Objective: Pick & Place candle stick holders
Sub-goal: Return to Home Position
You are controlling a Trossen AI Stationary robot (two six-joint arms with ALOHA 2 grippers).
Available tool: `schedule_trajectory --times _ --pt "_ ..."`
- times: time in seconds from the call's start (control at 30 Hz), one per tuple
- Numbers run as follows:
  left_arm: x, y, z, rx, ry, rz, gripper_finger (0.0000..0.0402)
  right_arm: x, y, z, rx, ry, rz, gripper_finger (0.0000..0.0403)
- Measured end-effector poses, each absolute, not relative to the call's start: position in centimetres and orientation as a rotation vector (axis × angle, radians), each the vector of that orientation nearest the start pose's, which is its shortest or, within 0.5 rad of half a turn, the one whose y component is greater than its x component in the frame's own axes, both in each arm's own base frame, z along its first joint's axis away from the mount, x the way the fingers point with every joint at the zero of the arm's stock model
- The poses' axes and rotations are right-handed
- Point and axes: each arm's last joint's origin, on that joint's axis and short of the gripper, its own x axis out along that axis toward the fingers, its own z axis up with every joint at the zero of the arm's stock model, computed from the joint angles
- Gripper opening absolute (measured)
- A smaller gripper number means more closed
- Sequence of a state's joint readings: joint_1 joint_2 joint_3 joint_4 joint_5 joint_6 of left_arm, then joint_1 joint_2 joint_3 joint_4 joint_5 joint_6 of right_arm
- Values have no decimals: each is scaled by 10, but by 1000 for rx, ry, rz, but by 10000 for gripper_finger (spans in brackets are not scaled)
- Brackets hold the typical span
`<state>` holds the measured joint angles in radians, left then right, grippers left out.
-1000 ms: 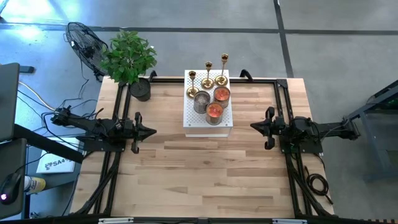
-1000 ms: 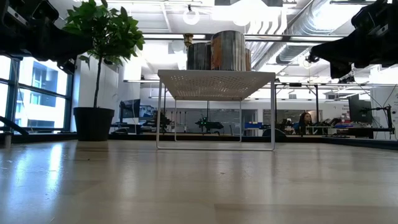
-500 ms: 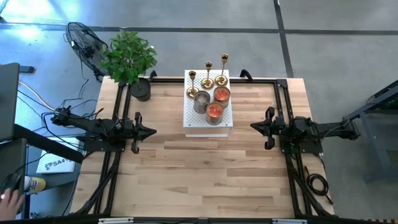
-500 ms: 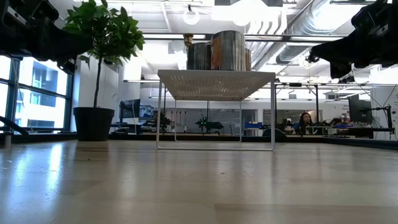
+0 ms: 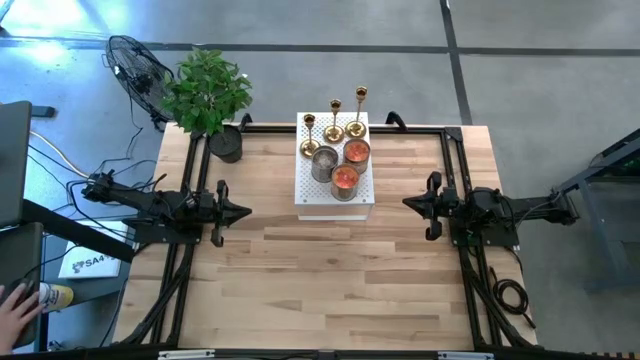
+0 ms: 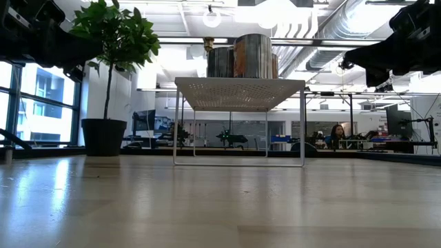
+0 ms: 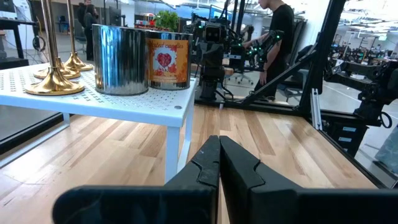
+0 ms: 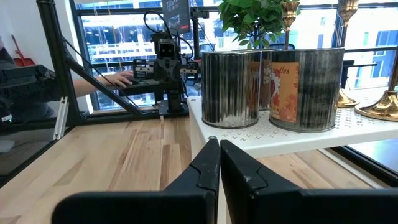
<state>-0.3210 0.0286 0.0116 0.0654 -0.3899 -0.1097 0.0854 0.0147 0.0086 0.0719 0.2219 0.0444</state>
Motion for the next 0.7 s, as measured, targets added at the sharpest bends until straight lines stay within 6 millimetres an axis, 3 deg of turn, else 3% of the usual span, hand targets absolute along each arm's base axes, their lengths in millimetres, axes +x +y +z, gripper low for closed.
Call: schedule_trajectory --times 0.7 --pt "95 -20 171 -127 -49 66 1 97 2 172 54 -68 -135 10"
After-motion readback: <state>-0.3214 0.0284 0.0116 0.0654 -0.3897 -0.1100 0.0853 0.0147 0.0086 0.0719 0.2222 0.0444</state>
